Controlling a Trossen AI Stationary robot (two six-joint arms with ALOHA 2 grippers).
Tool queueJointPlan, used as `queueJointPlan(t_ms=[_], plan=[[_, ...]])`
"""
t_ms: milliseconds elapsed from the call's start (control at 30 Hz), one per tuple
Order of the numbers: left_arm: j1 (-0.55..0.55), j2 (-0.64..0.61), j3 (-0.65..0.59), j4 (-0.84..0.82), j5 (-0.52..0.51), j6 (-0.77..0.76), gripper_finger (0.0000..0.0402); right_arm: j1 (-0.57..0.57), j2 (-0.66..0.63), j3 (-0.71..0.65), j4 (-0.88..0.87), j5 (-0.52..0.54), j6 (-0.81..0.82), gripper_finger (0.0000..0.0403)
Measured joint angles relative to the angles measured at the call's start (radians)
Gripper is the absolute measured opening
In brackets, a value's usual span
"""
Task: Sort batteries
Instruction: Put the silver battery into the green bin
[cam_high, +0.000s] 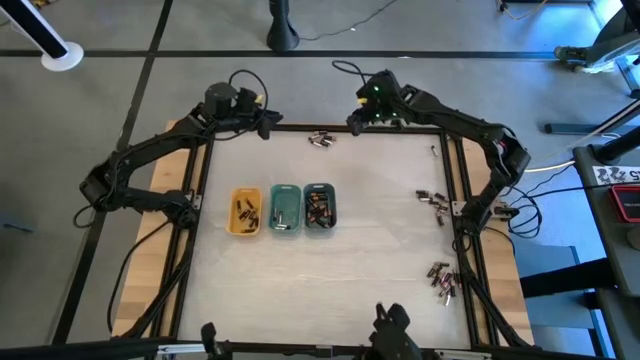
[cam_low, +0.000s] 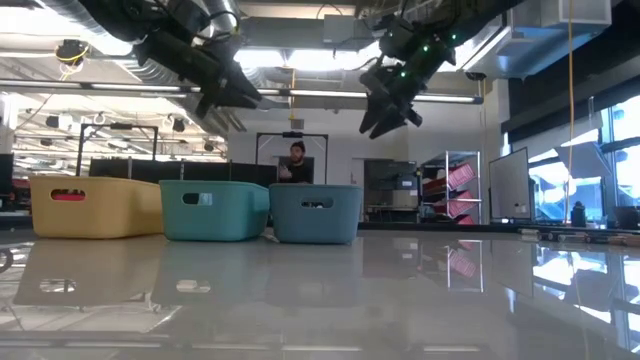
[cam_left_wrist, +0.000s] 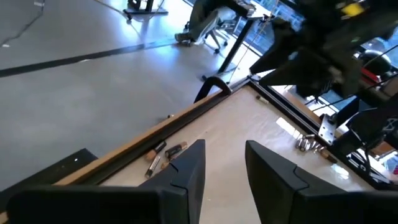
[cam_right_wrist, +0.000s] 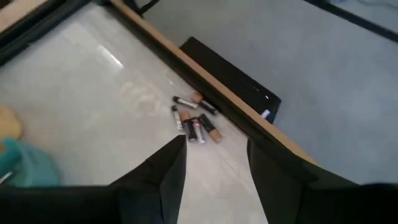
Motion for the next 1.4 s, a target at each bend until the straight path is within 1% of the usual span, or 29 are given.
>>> queueJointPlan(t_ms=[167, 267, 433, 567, 700, 800, 900, 1100, 1400], plan=[[0.0, 0.0, 0.0, 0.005, 0.002, 0.003, 0.0106, -0.039, 0.06, 0.027, 0.0, -0.001, 0.034, 0.0173], [0.0, 0.0, 0.0, 0.007, 0.002, 0.002, 0.0106, -0.045, 0.136, 0.08, -0.006, -0.025, 0.049, 0.0173], [0.0, 0.0, 0.0, -0.002, 0.003, -0.001, 0.0106, -0.026, 0.3, 0.229, -0.06, -0.129, -0.026, 0.0173], [0.0, 0.0, -0.001, -0.011, 0.02, -0.012, 0.0106, -0.022, 0.434, 0.357, -0.153, -0.224, -0.035, 0.0173], [-0.002, 0.0, -0.001, -0.012, 0.021, -0.016, 0.0107, -0.02, 0.529, 0.446, -0.275, -0.225, -0.122, 0.0173], [-0.002, 0.0, -0.001, -0.02, 0.021, -0.018, 0.0107, -0.015, 0.557, 0.465, -0.304, -0.197, -0.191, 0.0173], [-0.002, 0.0, -0.001, -0.033, 0.021, -0.016, 0.0107, -0.014, 0.572, 0.466, -0.302, -0.193, -0.241, 0.0173], [-0.002, 0.0, -0.001, -0.032, 0.021, -0.016, 0.0107, -0.015, 0.604, 0.466, -0.295, -0.155, -0.248, 0.0173], [-0.002, 0.0, -0.001, -0.032, 0.021, -0.015, 0.0107, -0.015, 0.629, 0.466, -0.282, -0.139, -0.237, 0.0173]])
